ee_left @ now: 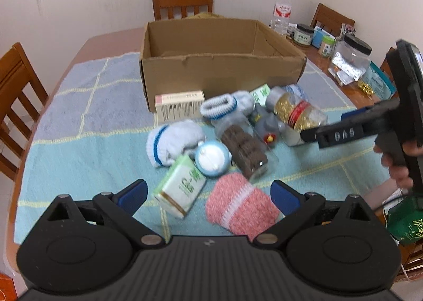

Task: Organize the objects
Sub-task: 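Return both tools to the pile and lower left tool onto the pink sock, then grasp the pink knit sock with left tool while right tool grasps capsule jar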

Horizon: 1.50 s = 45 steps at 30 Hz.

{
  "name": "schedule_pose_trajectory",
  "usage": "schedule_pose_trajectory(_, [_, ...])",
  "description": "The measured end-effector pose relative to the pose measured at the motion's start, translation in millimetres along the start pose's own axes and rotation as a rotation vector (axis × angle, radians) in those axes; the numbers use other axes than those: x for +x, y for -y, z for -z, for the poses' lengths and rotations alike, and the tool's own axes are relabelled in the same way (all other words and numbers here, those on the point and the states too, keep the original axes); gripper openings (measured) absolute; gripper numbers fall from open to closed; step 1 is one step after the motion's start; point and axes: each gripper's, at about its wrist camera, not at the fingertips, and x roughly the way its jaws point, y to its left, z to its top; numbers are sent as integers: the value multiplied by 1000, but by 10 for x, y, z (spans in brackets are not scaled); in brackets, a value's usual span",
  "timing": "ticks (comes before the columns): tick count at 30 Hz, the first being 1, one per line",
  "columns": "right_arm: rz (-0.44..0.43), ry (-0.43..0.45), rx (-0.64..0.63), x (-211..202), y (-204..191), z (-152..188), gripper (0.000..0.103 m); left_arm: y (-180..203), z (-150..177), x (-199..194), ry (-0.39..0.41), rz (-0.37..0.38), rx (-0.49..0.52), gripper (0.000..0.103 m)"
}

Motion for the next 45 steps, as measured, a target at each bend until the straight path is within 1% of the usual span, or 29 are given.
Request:
schedule_pose_trajectory(6, [-7, -8, -22, 69, 250, -78, 103, 120, 9, 104, -29, -34, -35, 99])
schedule_pose_trajectory(9, [-29, -2, -20, 120, 413, -168, 103, 196, -2, 171, -39, -46, -52, 99])
schedule_pose_trajectory(13, [-30, -1, -17, 221, 557, -276, 103, 321, 11, 244, -57, -47, -25, 99])
schedule_pose_trajectory(17, [-43, 7, -26, 251, 611, -319, 103, 397, 55, 310, -59, -24, 40, 99])
schedule_pose_trajectory(25, [-143, 13, -60, 153, 567, -239, 103, 354, 116, 562, -100, 64, 180, 99])
schedule_pose_trajectory(28, [-173, 12, -51, 110, 574, -184, 103, 328, 146, 666, -119, 95, 206, 99])
schedule_pose_trajectory(31, [-175, 12, -35, 60, 566, -134, 103, 312, 176, 753, -127, 120, 226, 99])
schedule_pose_trajectory(33, [-171, 12, -19, 24, 560, -95, 103, 299, 183, 799, -132, 128, 232, 97])
schedule_pose_trajectory(36, [-164, 16, -3, -28, 547, -33, 103, 290, 194, 841, -138, 162, 252, 95])
schedule_pose_trajectory(39, [-156, 15, 4, -48, 531, -10, 103, 323, 228, 842, -125, 163, 293, 94])
schedule_pose_trajectory(44, [-141, 20, 8, -72, 474, -1, 103, 293, 241, 806, -96, 163, 287, 81])
schedule_pose_trajectory(45, [-138, 23, 7, -79, 453, -8, 103, 275, 240, 797, -93, 163, 277, 80])
